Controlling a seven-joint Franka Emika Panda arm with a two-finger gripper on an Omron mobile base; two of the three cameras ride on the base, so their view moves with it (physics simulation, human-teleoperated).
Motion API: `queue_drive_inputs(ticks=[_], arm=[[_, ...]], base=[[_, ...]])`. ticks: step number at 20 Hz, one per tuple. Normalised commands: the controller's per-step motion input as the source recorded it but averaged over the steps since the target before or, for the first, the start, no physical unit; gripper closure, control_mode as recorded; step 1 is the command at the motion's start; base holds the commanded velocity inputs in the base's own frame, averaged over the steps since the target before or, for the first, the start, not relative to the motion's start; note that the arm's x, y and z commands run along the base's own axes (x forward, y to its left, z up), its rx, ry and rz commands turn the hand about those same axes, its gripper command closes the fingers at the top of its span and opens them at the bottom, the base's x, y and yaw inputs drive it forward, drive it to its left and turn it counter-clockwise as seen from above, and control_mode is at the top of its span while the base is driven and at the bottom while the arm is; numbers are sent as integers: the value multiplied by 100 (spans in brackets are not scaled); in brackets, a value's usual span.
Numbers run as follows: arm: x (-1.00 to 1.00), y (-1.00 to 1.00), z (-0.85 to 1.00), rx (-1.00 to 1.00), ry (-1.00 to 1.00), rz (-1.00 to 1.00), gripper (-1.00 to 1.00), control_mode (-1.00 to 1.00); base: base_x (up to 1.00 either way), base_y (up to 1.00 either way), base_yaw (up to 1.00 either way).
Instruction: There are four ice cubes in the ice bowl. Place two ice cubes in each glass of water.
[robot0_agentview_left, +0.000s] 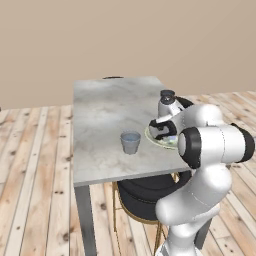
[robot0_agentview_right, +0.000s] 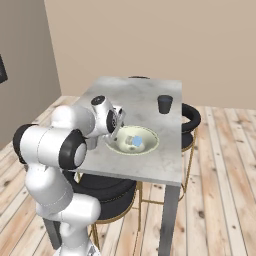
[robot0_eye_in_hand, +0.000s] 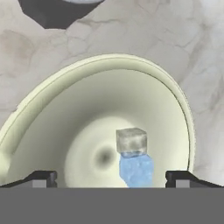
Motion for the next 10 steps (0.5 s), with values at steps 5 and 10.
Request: queue_drive_inputs(ticks=[5,10], arm=[[24,-17,-33,0,0,0,-100,-100],[32,-14,-32,0,0,0,-100,-100]], base=[[0,0,0],[0,0,0]])
